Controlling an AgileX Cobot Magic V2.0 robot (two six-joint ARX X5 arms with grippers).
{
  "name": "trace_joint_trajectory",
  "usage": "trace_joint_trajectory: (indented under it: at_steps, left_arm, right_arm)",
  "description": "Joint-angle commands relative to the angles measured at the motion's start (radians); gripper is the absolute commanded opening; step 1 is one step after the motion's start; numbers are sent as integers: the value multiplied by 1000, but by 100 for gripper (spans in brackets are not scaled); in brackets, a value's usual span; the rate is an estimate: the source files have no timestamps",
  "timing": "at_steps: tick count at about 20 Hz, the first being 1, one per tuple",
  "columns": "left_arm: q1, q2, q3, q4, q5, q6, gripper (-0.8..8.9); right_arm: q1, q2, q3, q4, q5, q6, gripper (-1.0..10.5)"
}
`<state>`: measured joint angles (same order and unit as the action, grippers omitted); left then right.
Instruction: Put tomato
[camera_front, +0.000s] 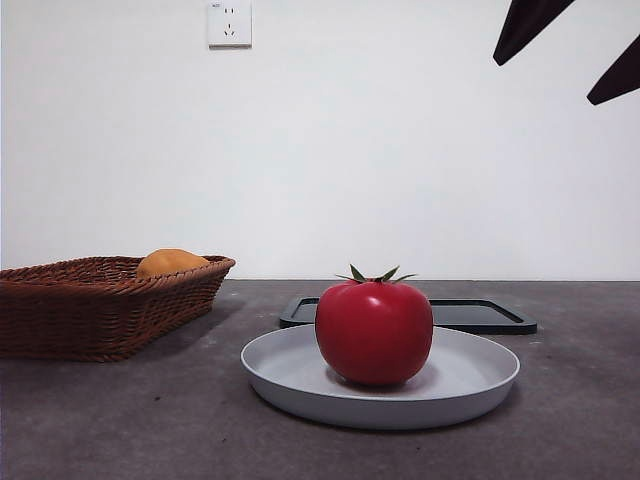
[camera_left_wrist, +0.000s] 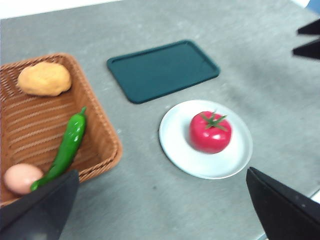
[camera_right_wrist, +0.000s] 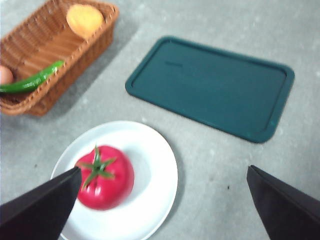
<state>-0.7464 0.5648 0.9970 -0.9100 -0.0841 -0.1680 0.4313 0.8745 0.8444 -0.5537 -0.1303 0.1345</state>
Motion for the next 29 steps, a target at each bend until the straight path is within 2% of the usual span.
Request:
trace_joint_trajectory:
  at_steps: [1,4,6,9,13,19,26,29]
  left_arm:
    - [-6,-4,6,14,55,18,687]
    - [-6,-4,6,18,123,63,687]
    - [-6,-4,6,20,122,76,687]
    - [-6,-4,6,18,122,80,687]
    - [-6,-4,6,18,122,78,687]
    - [-6,-4,6,17,122,79,687]
    - [-6,-4,6,17,122,78,687]
    - [-6,-4,6,17,122,79,687]
  right_arm:
    - [5,4,14,-5,-2,-3,644]
    - [5,4,14,-3,-11,12,644]
    - [8,5,14,-2,-20,31,644]
    - [41,22,14,-1,-79,61,643]
    - [120,114,15,0,-80,117,643]
    - [215,366,80,6,-78,117,643]
    - [239,643,213,16,-74,85,644]
    - [255,724,247,42,-46,66,644]
